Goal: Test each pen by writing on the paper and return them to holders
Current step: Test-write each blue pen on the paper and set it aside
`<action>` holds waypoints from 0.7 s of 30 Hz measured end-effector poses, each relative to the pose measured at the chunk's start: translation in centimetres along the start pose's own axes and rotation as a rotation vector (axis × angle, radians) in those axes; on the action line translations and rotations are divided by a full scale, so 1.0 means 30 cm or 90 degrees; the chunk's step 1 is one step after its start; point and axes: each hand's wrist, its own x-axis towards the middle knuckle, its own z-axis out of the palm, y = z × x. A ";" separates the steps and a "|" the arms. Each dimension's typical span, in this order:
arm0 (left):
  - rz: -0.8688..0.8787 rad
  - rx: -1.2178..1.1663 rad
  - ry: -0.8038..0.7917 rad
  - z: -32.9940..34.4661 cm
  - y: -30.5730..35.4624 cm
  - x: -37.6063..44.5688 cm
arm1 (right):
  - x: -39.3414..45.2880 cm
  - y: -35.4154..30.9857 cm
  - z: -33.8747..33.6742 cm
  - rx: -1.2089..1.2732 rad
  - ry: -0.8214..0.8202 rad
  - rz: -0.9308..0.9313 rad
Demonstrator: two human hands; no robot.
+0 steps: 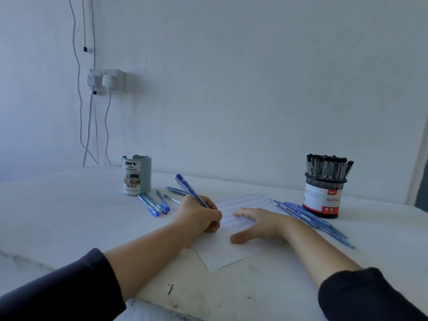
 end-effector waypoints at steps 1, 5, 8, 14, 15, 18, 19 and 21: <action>-0.002 0.004 0.000 0.001 -0.001 0.000 | -0.002 -0.001 0.001 0.007 -0.002 -0.002; -0.003 0.010 0.003 0.004 0.000 0.000 | -0.003 0.001 0.001 0.018 -0.003 -0.001; 0.006 0.033 0.007 0.007 0.002 -0.006 | -0.001 0.004 0.002 0.023 -0.005 -0.004; 0.015 0.050 0.020 0.006 0.006 -0.010 | 0.007 0.010 0.004 0.028 -0.004 -0.002; 0.014 0.054 0.025 0.005 0.007 -0.012 | 0.006 0.010 0.004 0.026 -0.004 -0.001; 0.013 0.068 0.035 0.004 0.006 -0.012 | 0.006 0.011 0.001 0.026 -0.003 -0.006; 0.015 0.075 0.036 0.005 0.006 -0.011 | 0.007 0.013 0.000 0.030 -0.006 -0.010; 0.020 0.084 0.039 0.007 0.003 -0.011 | 0.007 0.014 0.000 0.029 -0.010 -0.013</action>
